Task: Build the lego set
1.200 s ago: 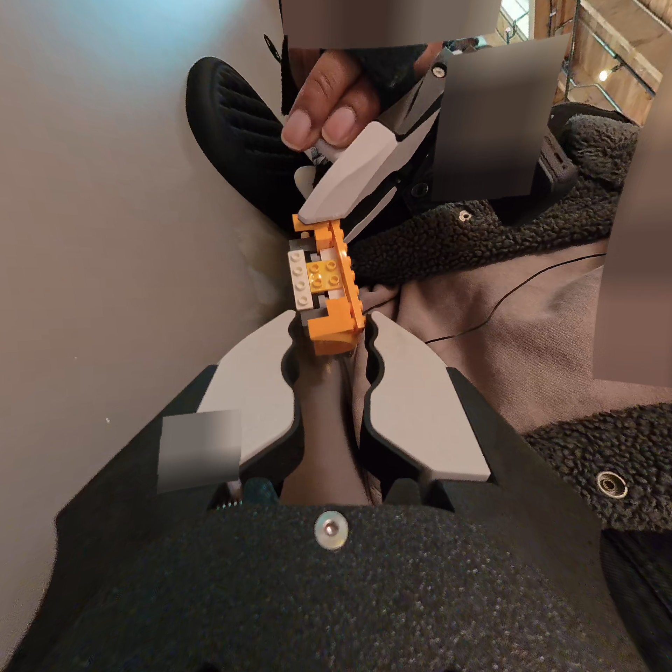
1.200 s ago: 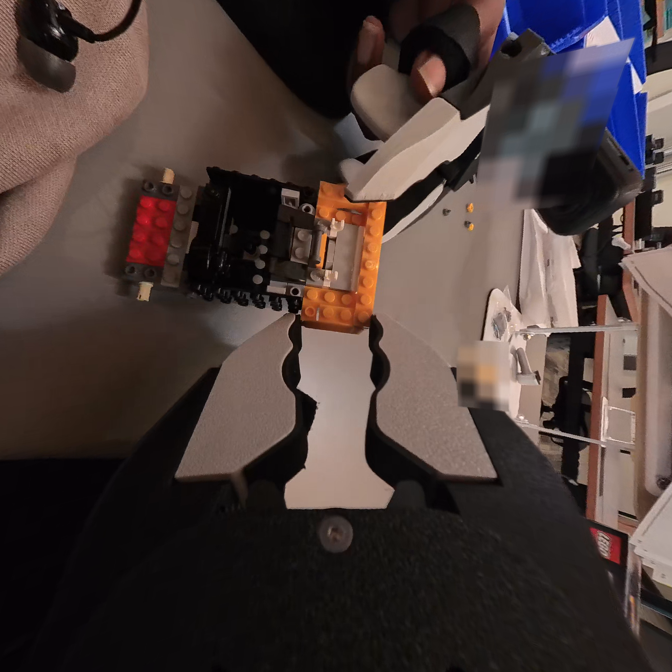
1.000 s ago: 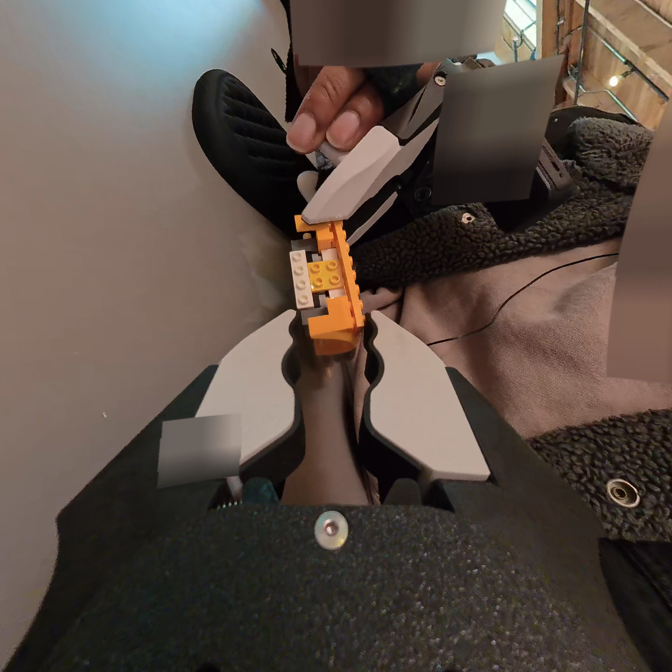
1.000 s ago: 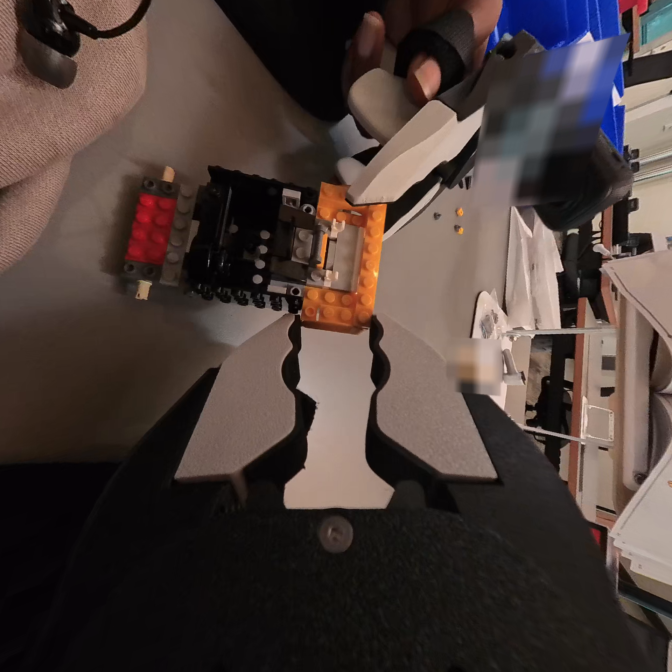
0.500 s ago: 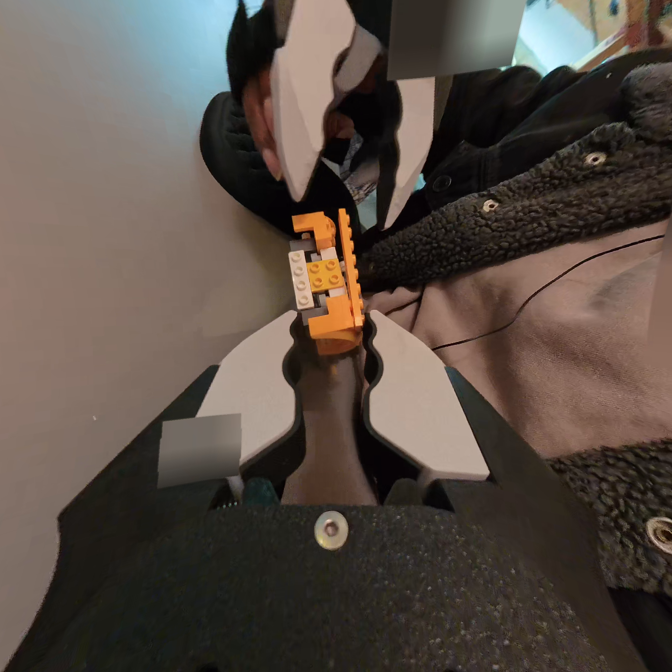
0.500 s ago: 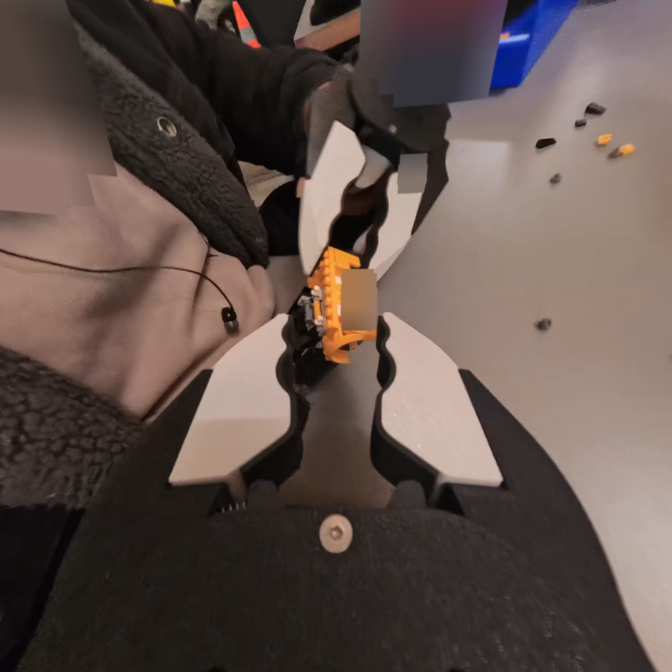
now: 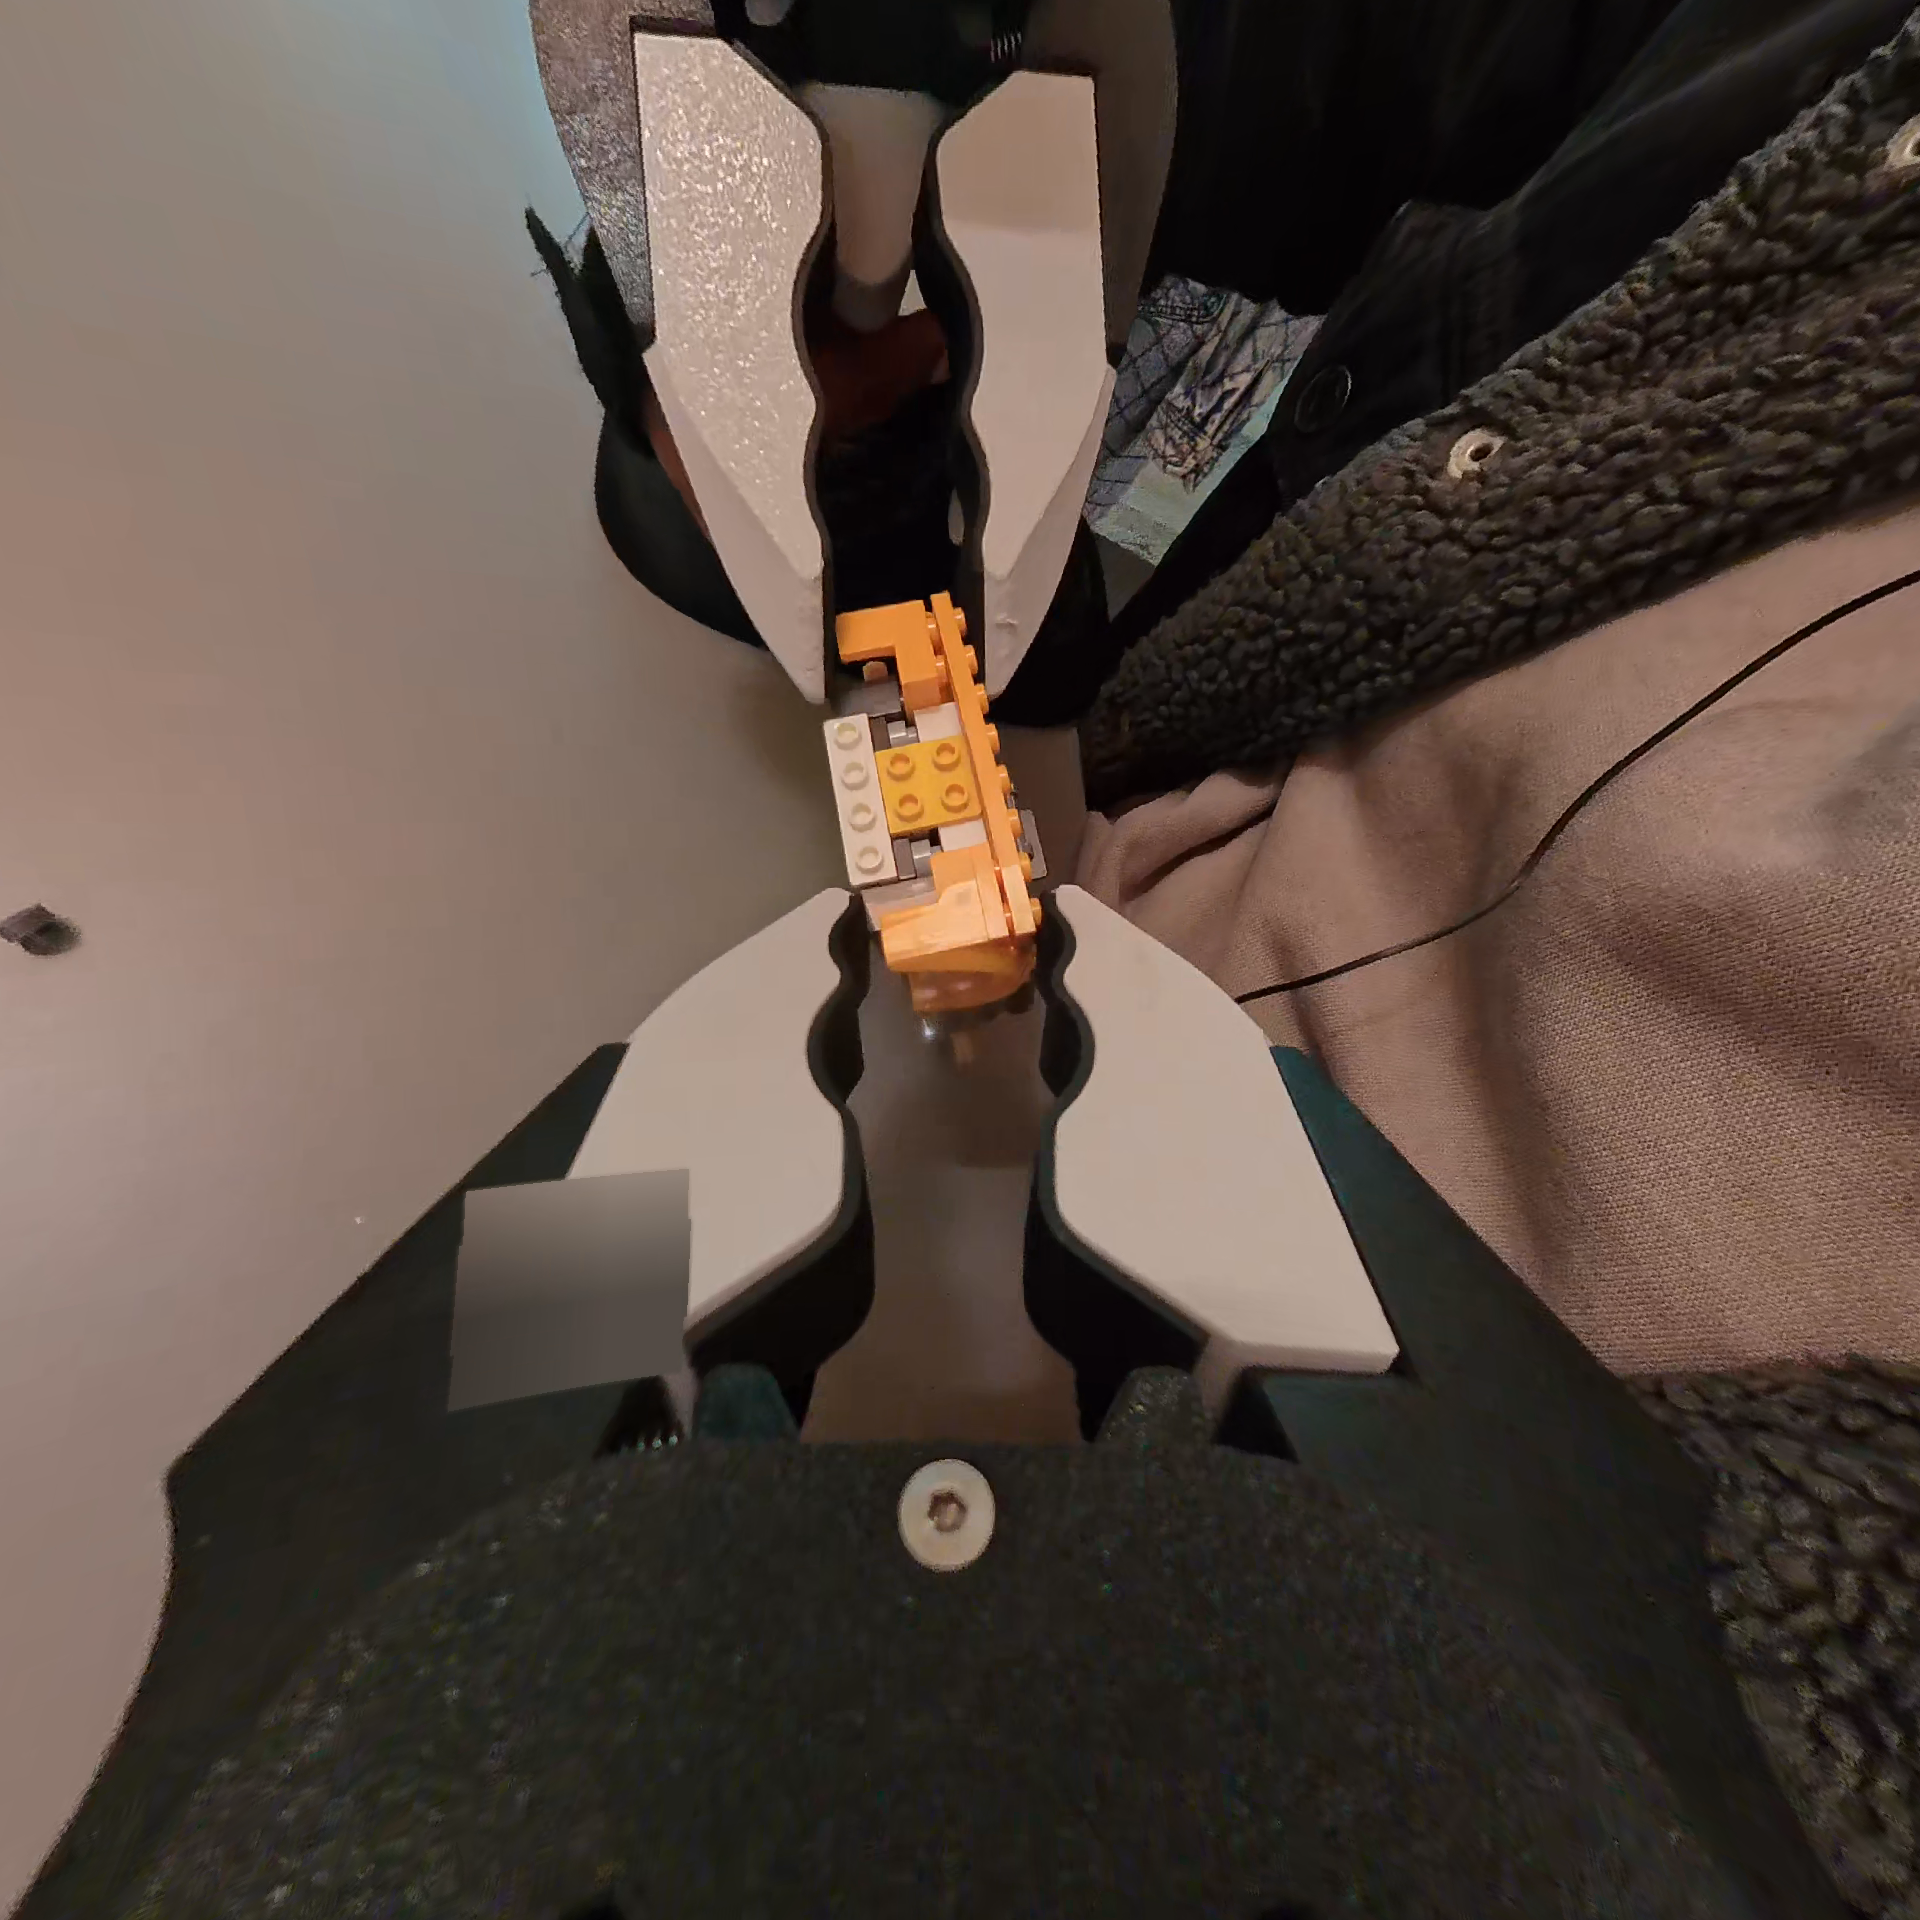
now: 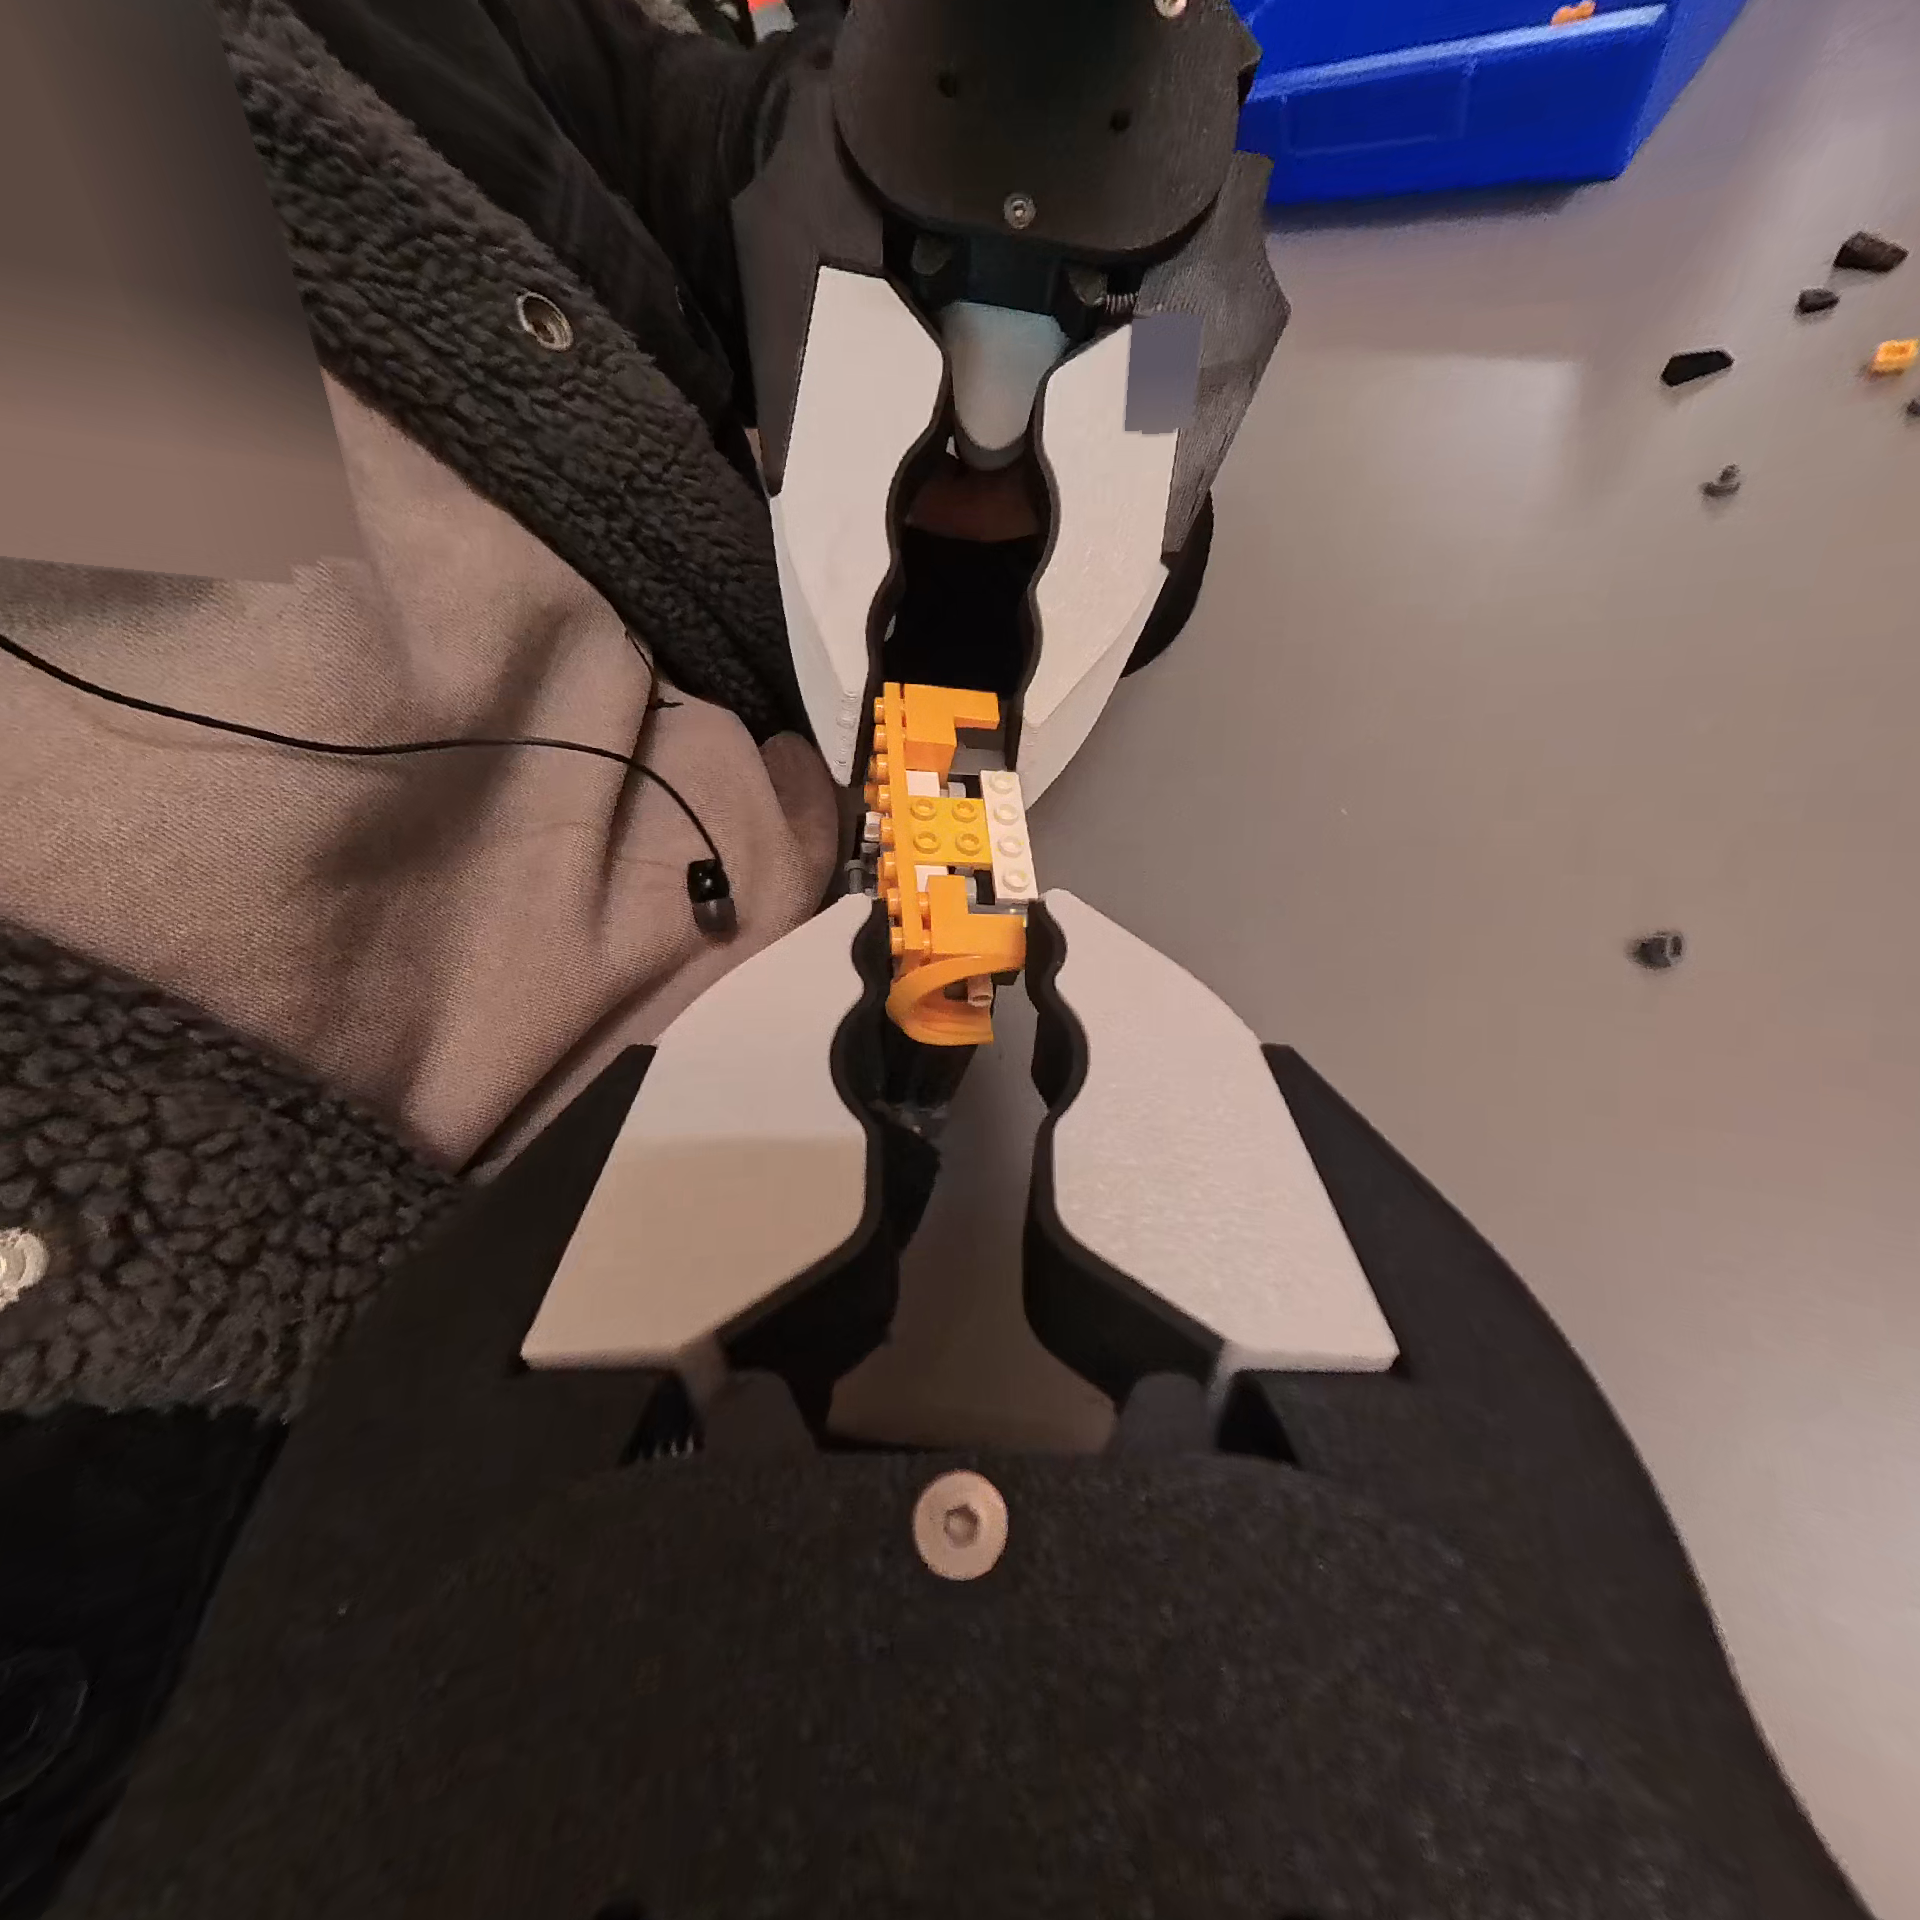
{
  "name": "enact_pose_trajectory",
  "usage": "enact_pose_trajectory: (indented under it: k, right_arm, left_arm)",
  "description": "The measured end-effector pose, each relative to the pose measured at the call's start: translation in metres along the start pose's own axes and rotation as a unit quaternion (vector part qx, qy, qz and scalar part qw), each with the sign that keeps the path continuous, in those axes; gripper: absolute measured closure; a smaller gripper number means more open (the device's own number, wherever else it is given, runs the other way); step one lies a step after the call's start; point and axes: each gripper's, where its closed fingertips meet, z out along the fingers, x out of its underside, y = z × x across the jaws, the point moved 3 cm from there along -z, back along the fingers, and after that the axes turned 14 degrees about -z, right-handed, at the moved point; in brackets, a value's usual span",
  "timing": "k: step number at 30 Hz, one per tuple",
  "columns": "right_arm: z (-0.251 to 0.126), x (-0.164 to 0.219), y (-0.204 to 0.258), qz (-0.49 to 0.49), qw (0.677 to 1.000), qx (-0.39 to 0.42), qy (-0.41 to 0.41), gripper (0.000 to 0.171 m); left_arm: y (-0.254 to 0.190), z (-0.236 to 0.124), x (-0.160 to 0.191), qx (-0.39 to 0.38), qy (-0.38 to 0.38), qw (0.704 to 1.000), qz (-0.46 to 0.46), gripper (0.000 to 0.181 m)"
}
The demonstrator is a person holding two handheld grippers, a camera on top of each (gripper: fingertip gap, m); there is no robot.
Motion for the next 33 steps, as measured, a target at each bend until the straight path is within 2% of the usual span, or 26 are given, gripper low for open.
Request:
enact_pose_trajectory:
  k: [11,20,25,33]
  right_arm:
    - [0.003,-0.003,0.011,-0.041,0.998,0.038,-0.021,0.148]
    - [0.006,-0.005,0.014,-0.073,0.995,0.064,-0.018,0.148]
    - [0.008,-0.007,0.016,-0.084,0.994,0.069,-0.015,0.148]
    - [0.012,-0.009,0.017,-0.083,0.995,0.056,-0.008,0.148]
  left_arm:
    - [-0.008,-0.003,0.004,-0.010,-0.003,1.000,0.022,0.150]
    - [-0.011,-0.006,0.006,0.028,-0.026,0.999,-0.030,0.142]
    - [-0.009,-0.008,0.006,0.040,-0.031,0.997,-0.057,0.148]
    - [-0.011,-0.014,0.008,0.057,0.006,0.996,-0.074,0.148]
